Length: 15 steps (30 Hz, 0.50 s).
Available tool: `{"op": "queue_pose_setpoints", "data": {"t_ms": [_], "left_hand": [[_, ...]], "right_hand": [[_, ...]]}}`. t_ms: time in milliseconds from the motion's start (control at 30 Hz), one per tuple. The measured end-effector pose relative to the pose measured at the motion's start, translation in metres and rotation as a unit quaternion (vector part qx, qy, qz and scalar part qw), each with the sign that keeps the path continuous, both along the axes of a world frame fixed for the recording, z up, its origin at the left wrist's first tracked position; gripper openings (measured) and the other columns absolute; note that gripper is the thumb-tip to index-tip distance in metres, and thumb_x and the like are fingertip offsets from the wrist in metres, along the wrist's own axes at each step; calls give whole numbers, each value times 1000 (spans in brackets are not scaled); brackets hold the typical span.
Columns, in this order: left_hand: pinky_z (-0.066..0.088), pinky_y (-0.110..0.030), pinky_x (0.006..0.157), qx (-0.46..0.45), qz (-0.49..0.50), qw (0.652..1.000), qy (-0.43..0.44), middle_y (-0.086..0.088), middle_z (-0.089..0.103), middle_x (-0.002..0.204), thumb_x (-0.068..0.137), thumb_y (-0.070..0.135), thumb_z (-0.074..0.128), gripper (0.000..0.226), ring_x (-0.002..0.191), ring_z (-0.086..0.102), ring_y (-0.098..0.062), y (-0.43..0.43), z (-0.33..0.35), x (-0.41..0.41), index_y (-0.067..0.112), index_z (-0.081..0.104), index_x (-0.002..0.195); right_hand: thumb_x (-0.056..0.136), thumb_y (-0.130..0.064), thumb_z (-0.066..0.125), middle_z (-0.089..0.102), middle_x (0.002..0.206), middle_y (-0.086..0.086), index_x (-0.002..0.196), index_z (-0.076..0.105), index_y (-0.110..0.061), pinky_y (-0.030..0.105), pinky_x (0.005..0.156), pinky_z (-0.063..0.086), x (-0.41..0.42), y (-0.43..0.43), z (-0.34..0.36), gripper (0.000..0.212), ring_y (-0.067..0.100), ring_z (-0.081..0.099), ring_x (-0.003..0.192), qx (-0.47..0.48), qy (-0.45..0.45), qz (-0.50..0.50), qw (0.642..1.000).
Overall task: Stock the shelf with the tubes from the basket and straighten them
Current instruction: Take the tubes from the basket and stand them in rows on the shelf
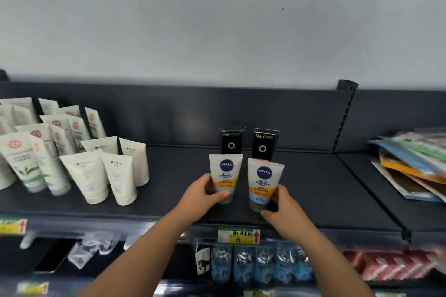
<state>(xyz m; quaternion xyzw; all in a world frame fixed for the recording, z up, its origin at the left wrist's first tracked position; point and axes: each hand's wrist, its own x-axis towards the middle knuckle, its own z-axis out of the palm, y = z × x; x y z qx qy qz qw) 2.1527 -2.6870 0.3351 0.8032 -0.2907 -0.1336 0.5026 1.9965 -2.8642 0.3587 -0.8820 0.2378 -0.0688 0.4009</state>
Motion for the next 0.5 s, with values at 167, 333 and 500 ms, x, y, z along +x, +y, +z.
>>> {"op": "queue_pose_setpoints", "data": {"t_ms": [167, 333, 500], "left_hand": [[43, -31, 105, 84, -26, 995, -48, 12, 55, 135, 79, 44, 75, 73, 123, 52, -6, 12, 5, -8, 27, 39, 141], [30, -32, 115, 209, -13, 965, -156, 5, 28, 157, 90, 51, 57, 79, 142, 30, -14, 46, 6, -14, 24, 18, 154], [24, -27, 116, 230, -27, 951, -205, 2, 31, 156, 98, 45, 45, 62, 144, 26, -14, 103, 0, -12, 23, 24, 152]], "right_hand": [[91, -29, 63, 37, 147, 5, 147, 30, -17, 29, 102, 41, -25, 9, 7, 66, 20, 44, 130, -84, 66, -10, 994], [91, -35, 61, 34, 146, 5, 143, 34, -18, 29, 104, 40, -35, 40, 13, 62, 21, 43, 129, -97, 112, 18, 989], [96, -37, 54, 20, 156, 8, 150, 20, -10, 30, 114, 28, -15, 101, 17, 70, 24, 26, 142, -134, 126, 66, 981]]}}
